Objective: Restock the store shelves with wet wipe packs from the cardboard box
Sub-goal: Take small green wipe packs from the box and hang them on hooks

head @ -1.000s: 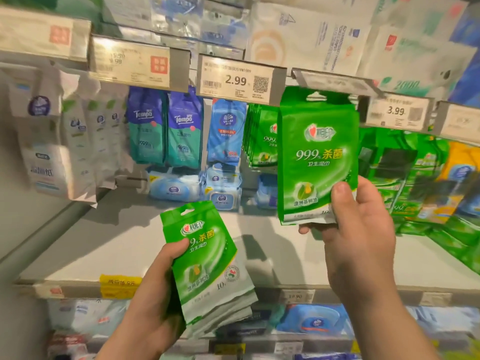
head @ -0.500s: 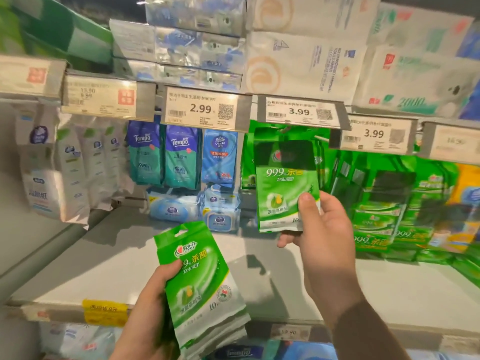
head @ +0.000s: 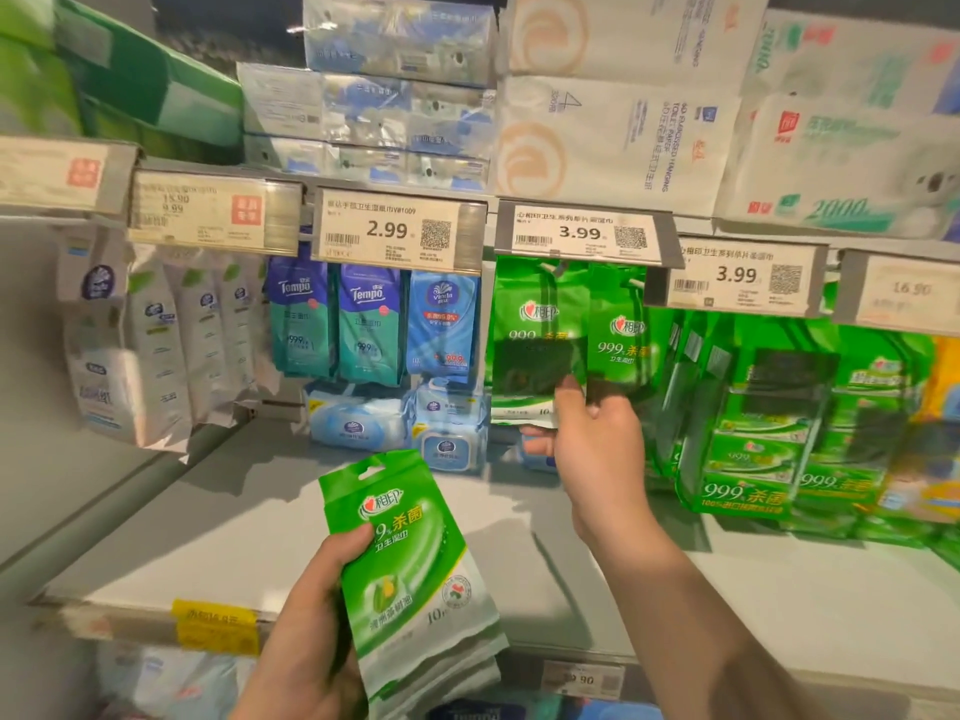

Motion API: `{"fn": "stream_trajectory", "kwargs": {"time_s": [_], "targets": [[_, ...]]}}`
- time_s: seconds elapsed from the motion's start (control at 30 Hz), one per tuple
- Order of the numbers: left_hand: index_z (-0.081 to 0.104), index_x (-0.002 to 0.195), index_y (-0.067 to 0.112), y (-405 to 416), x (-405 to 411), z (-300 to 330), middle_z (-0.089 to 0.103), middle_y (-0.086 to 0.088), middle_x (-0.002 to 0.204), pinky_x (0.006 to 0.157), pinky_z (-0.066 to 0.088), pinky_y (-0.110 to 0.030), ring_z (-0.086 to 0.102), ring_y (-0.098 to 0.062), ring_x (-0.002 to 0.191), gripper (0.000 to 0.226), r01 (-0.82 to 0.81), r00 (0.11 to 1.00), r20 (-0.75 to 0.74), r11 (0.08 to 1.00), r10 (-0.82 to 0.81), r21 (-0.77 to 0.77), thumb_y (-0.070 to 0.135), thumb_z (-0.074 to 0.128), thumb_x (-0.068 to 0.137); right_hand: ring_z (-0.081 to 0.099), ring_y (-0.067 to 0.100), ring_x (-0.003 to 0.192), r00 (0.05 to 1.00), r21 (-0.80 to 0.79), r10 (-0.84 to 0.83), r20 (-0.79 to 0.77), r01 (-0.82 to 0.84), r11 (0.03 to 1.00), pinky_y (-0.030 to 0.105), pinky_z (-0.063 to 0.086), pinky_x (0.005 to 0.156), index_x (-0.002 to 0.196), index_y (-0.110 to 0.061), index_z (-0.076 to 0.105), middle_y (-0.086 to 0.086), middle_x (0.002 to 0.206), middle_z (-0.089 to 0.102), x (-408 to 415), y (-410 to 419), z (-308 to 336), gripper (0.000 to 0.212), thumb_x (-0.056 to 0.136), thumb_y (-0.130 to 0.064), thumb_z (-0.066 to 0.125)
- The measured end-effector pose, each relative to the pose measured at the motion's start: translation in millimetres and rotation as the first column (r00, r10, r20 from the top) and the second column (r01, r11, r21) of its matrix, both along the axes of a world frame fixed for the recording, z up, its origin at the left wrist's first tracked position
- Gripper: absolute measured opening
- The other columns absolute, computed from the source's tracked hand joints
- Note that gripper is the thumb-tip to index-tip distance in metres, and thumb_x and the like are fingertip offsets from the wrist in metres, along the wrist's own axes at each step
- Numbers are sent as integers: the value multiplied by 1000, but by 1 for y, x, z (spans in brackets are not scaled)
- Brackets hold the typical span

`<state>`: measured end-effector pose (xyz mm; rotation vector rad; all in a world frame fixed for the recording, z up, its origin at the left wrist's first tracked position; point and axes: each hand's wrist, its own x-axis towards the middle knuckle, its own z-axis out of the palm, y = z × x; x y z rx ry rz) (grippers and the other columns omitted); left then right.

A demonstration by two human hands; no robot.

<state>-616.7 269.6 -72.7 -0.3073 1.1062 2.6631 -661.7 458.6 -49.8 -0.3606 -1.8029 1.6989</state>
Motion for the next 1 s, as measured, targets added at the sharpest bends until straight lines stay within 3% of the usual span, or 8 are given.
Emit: {"fn": "stream_trajectory", "kwargs": {"time_s": [0.17, 0.27, 0.37, 0.5, 0.6, 0.77, 0.9, 1.0], "targets": [[68, 43, -1, -3, -2, -9, 63, -17, 46, 22, 36, -24, 60, -24, 31, 48, 52, 999, 3, 998, -52, 34, 33, 92, 67, 71, 21, 67, 998, -56, 58, 34, -56, 997, 38, 60, 65, 111, -17, 54, 6, 85, 74, 4, 7, -16, 12, 103, -26, 56], [74, 60, -6, -1, 1, -18, 69, -22, 57, 31, 47, -28, 66, -28, 39, 58, 111, 994, 7, 993, -111, 27, 32, 103, 27, 66, 19, 70, 990, -82, 110, 91, -102, 991, 39, 59, 64, 110, -17, 57, 6, 96, 68, 16, 6, -26, 8, 103, -20, 56], [80, 83, -5, 4, 6, -22, 76, -26, 87, 63, 58, -36, 75, -32, 60, 43, 127, 991, 34, 992, -128, 24, 33, 81, 64, 60, 19, 67, 964, -25, 158, 213, -156, 987, 38, 50, 59, 108, -20, 61, 3, 98, 67, 28, 2, -36, 7, 102, -23, 58], [69, 43, -2, 12, -3, -21, 66, -20, 51, 32, 43, -22, 63, -20, 35, 57, 149, 988, -33, 988, -150, -27, 33, 74, 87, 49, 15, 54, 891, 81, 348, 293, -386, 919, 28, 40, 51, 94, -10, 66, 3, 73, 58, 57, -7, -38, 44, 93, -55, 64], [83, 88, 2, 18, 4, -23, 76, -26, 100, 73, 55, -39, 77, -31, 72, 46, 288, 957, 30, 957, -287, -34, 40, 56, 90, 46, 12, 57, 803, 122, 455, 385, -533, 837, 27, 38, 55, 87, -15, 64, -6, 65, 54, 80, -13, -30, 63, 74, -77, 69], [79, 110, 8, 32, 2, -31, 72, -25, 119, 98, 51, -50, 75, -37, 96, 56, 353, 936, 46, 934, -350, -62, 55, 63, 83, 48, -2, 56, 852, 333, 273, 448, -442, 833, 13, 39, 54, 89, -21, 65, -22, 60, 57, 87, -3, -35, 30, 83, -49, 77], [77, 118, 8, 38, 0, -37, 69, -26, 124, 109, 44, -54, 69, -42, 112, 58, 396, 917, 74, 918, -393, -24, 53, 62, 85, 70, 7, 95, 865, 225, 261, 428, -382, 896, 32, 55, 90, 100, -27, 71, -18, 95, 75, 91, 8, -38, 20, 92, -45, 68], [80, 109, 7, 44, 1, -37, 71, -26, 119, 99, 49, -52, 73, -42, 100, 47, 420, 906, 56, 907, -419, -13, 45, 59, 91, 72, 16, 89, 915, 174, 190, 356, -264, 949, 46, 61, 82, 101, -35, 68, -15, 90, 75, 96, 16, -40, 14, 92, -46, 64]]}}
